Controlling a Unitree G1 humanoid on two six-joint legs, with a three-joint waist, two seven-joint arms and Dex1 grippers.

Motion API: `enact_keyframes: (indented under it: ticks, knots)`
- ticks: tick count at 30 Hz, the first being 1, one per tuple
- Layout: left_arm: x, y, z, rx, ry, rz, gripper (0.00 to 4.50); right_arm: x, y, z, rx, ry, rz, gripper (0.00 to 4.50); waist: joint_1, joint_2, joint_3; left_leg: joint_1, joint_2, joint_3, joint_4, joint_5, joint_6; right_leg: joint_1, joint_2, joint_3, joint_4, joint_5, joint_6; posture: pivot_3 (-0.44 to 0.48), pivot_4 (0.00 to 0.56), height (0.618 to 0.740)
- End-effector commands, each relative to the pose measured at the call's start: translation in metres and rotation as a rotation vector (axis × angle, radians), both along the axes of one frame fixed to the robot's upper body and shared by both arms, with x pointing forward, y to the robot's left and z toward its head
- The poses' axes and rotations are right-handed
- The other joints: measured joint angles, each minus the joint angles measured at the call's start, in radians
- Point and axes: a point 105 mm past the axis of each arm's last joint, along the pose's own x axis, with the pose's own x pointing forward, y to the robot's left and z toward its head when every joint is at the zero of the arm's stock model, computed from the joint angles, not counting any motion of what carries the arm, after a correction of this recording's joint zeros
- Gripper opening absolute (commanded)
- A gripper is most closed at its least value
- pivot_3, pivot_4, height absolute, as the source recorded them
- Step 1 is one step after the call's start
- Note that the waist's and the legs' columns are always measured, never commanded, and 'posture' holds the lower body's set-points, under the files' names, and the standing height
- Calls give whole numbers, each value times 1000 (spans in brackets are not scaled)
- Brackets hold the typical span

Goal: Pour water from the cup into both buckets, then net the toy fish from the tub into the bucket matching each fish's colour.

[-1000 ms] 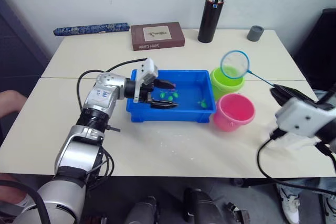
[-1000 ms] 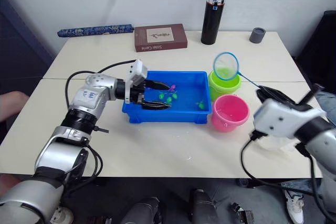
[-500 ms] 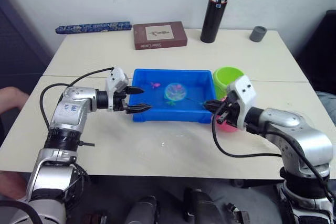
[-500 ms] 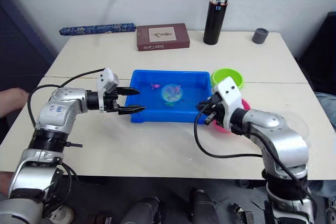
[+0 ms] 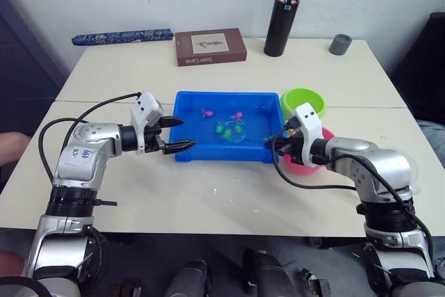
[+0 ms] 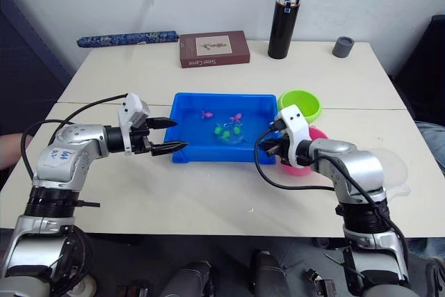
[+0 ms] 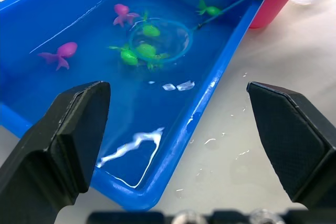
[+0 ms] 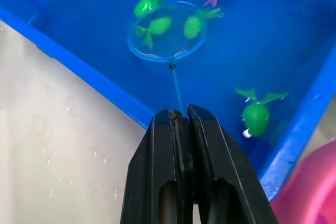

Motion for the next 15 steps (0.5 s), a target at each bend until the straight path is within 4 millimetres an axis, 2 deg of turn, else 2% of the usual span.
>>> enact_keyframes:
  ticks: [1,7,15]
  knots:
    - [-4,-1,13,-13,-56,-7,4482,13,-4,13,-1,-65,-40,0,-1,0,0,0,0,0,0,0,0,0,0,0,0,0,0,0,150,740]
    - [-5,-1,12,-12,-57,-6,4482,30,-7,26,61,-86,-108,0,-14,0,0,0,0,0,0,0,0,0,0,0,0,0,0,0,150,740]
    - [-2,-7,11,-22,-62,-16,4482,30,-10,27,89,-57,-122,0,-21,0,0,0,0,0,-1,0,0,0,0,-1,-1,0,0,0,150,740]
